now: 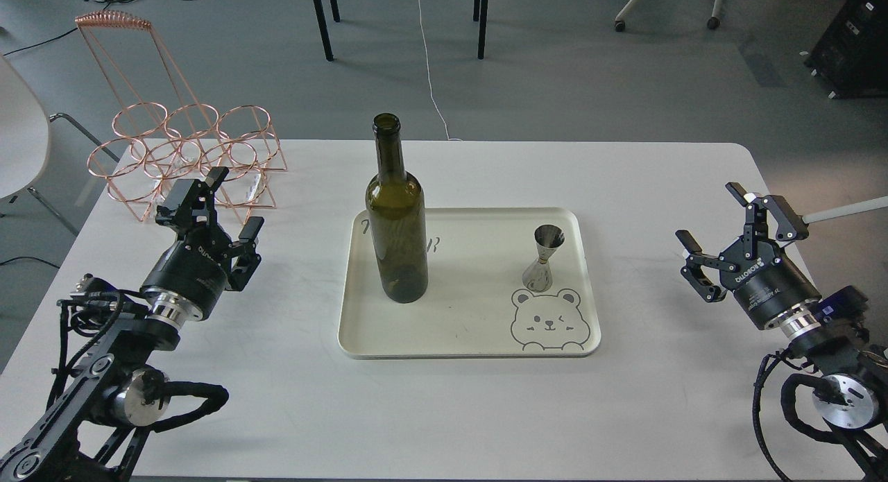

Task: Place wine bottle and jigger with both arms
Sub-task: 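Move the right gripper toward the metal jigger on the tray, then grasp the metal jigger with the right gripper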

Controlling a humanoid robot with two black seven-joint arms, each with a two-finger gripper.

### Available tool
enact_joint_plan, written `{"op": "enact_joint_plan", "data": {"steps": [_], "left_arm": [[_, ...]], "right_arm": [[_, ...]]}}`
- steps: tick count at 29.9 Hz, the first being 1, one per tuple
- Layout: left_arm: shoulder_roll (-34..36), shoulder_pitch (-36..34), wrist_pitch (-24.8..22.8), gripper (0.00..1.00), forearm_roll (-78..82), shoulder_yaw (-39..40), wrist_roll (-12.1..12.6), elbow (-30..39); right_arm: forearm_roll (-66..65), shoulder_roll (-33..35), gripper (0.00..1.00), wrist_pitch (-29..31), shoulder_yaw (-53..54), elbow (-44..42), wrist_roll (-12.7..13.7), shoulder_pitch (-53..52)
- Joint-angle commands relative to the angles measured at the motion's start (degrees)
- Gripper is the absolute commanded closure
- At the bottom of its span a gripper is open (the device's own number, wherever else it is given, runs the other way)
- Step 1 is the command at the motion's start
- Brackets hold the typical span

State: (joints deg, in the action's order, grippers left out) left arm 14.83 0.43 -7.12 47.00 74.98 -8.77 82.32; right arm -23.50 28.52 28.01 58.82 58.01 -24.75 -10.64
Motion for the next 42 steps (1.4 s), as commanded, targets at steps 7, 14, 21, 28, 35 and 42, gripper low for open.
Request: {"op": "enact_joint_plan", "data": {"steps": [7,14,21,28,35,42], "left_arm": [[0.46,0.36,-0.53,0.02,-0.25,-0.01,-0.72,0.21],[2.22,0.19,-1.06,0.02,-0.07,-0.36,-5.02,0.30],[2.39,0.19,-0.79,0.02,-0.07,-0.53,-9.95,0.38],[2.31,0.28,-0.79,0.02,0.11,-0.71,-10.04,0.65],[2.31,0.36,-0.79,0.02,0.02,-0.62,-10.12,1.00],[1.95,0.28,-0.79,0.02,0.11,-0.71,-10.12,1.09]], "right_arm": [[-14.09,5.13,0.01,-0.01,0.60,3.16,-2.40,-0.08],[-37.28,15.59,0.01,-0.49,0.51,14.58,-3.25,-1.92],[-71.90,15.87,0.01,-16.98,-2.37,18.90,-3.25,-1.83],[-94.25,7.89,0.01,-36.77,-12.32,13.20,-3.25,-5.00],[-101.50,0.05,0.01,-45.40,-12.85,6.25,-3.25,-7.02],[-101.50,-6.27,0.01,-47.87,-16.71,-0.43,-3.25,-11.06]]}}
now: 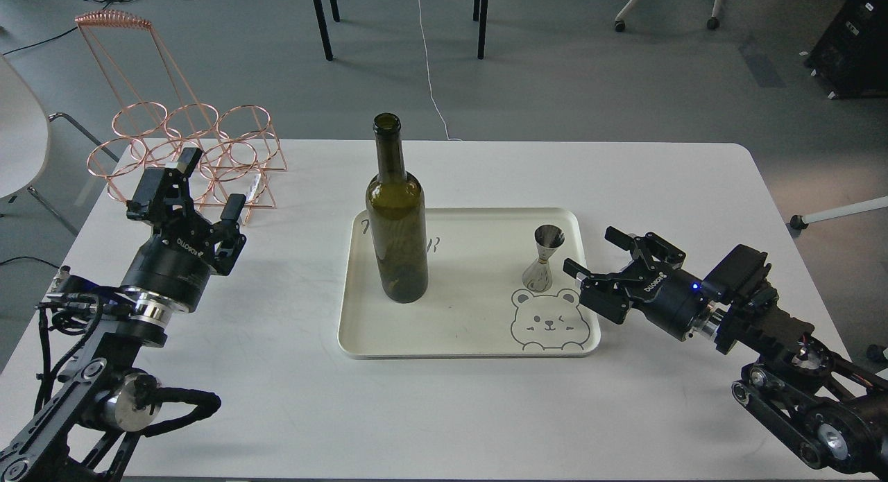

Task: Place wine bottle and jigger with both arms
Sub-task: 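Grasp the metal jigger with the right gripper, then lift the jigger and carry it off the tray with the right gripper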

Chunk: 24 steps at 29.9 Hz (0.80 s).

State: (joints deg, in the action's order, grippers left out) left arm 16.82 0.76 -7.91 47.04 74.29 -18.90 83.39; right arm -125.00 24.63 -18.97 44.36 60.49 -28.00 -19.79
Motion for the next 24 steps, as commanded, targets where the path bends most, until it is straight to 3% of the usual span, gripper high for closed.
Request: {"op": "enact_joint_plan", "data": {"steps": [1,12,16,21,24], "left_arm": [[-0.03,-0.06,0.00,0.02,0.07,-0.02,0.00,0.10],[0.15,-0.06,0.08,0.02,0.07,0.06,0.00,0.90],[0.15,-0.06,0.17,0.02,0.07,0.06,0.00,0.90],[0.15,-0.06,0.17,0.02,0.07,0.06,0.00,0.98],[0.15,-0.06,0.17,0.02,0.07,0.06,0.00,1.07]], "right_arm": [[0.00,-3.17,0.01,-0.89,-2.43,-4.05,0.00,-2.44],[0.00,-9.50,0.12,-1.33,-4.72,-12.23,0.00,-6.66],[0.00,-10.74,0.27,-1.60,-5.59,-14.08,0.00,-7.98],[0.00,-10.56,0.63,-1.69,-6.13,-14.08,0.00,-8.16],[0.00,-10.65,0.73,-2.47,-6.21,-13.99,0.00,-7.99]]}}
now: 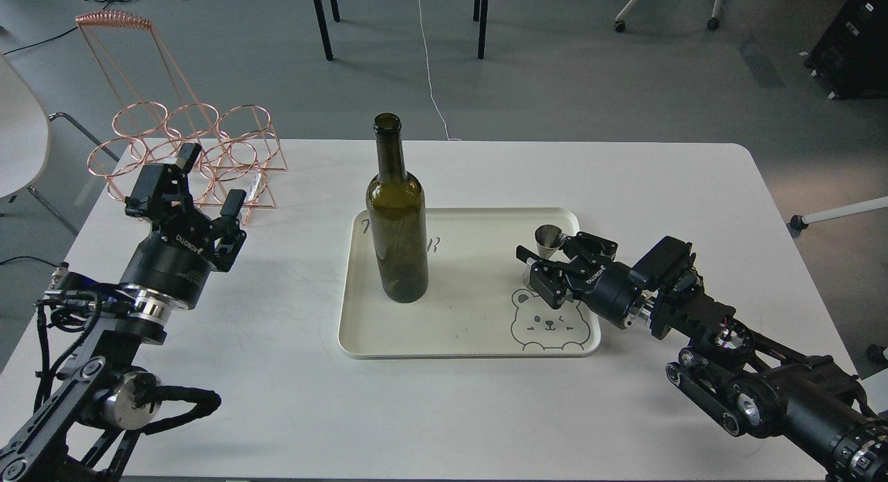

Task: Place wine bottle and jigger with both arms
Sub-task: 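Lift the jigger and carry it off the tray with the right gripper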

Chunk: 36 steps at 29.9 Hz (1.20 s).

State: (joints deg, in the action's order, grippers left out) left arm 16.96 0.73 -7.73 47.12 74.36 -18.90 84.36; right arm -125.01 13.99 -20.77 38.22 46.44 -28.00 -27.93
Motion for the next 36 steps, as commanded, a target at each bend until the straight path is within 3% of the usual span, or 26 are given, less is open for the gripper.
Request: {"op": "enact_joint_plan", "data": {"steps": [1,4,7,13,17,24,29,36], "left_arm": [[0.00,-0.02,0.00,0.02,-0.01,-0.01,0.00,0.10],[-0.18,-0.02,0.00,0.02,-0.01,-0.01,0.00,0.10],[-0.18,-0.02,0.00,0.02,-0.01,-0.01,0.00,0.10],[-0.18,-0.02,-0.09,0.02,-0.01,-0.01,0.00,0.19],[-0.44,-0.02,-0.18,0.02,-0.01,-0.09,0.00,0.28],[-0.44,-0.11,-0.26,0.02,-0.01,-0.18,0.00,0.45],[-0.35,-0.11,-0.35,0.02,-0.01,-0.18,0.00,0.45],[-0.44,-0.11,-0.35,0.02,-0.01,-0.27,0.00,0.45]], "right_arm": [[0.01,-0.10,0.74,-0.93,-0.17,0.06,0.00,0.25],[0.01,0.07,0.80,-1.29,-0.17,0.67,0.00,0.60],[0.01,1.21,0.80,-2.43,0.71,2.68,0.00,0.77],[0.01,7.80,0.80,-2.43,7.47,12.35,0.00,3.05],[0.01,13.51,0.79,-2.34,11.51,14.38,0.00,4.99],[6.79,19.67,0.79,-2.78,14.16,9.48,0.00,8.68],[6.97,19.24,0.79,-4.71,13.46,2.18,0.00,8.86],[6.97,18.71,0.79,-5.68,11.44,-0.29,0.00,8.86]]}}
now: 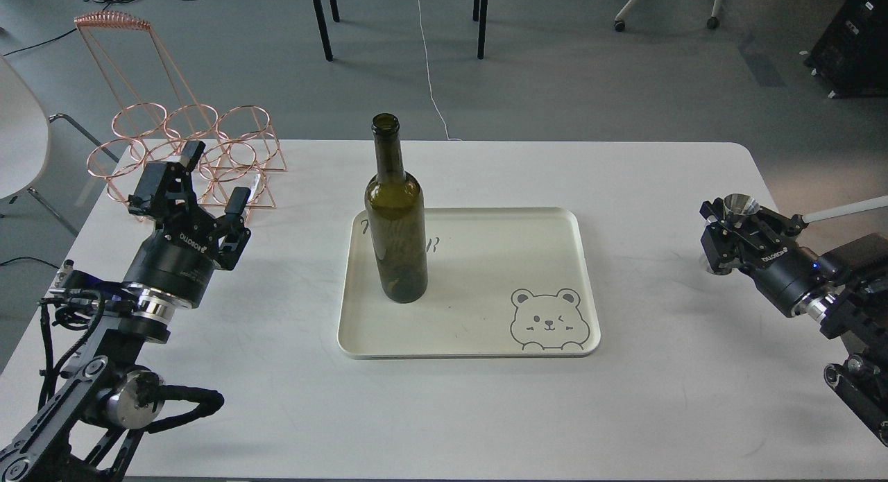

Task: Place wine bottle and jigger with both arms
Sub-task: 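Lift the jigger and carry it off the tray with the right gripper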

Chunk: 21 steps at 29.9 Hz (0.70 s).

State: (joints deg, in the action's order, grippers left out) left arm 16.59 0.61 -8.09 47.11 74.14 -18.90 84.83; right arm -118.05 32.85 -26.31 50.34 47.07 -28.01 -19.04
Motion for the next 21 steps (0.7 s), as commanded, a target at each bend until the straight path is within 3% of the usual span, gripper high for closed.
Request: {"op": "enact_joint_plan", "data": {"steps": [1,11,21], "left_arm": [[-0.07,0.00,0.00,0.02,0.00,-0.04,0.00,-0.01],[-0.07,0.00,0.00,0.02,0.08,-0.04,0.00,-0.01],[-0.07,0.00,0.00,0.02,0.08,-0.04,0.00,-0.01]], "right_arm": [[0.01,-0.42,0.79,-0.15,-0.77,-1.45,0.01,-0.03],[-0.17,-5.25,0.76,-1.03,-0.95,-5.23,0.01,-0.56],[-0.17,-5.78,0.73,-1.29,-3.67,-8.04,0.01,-2.40]]}}
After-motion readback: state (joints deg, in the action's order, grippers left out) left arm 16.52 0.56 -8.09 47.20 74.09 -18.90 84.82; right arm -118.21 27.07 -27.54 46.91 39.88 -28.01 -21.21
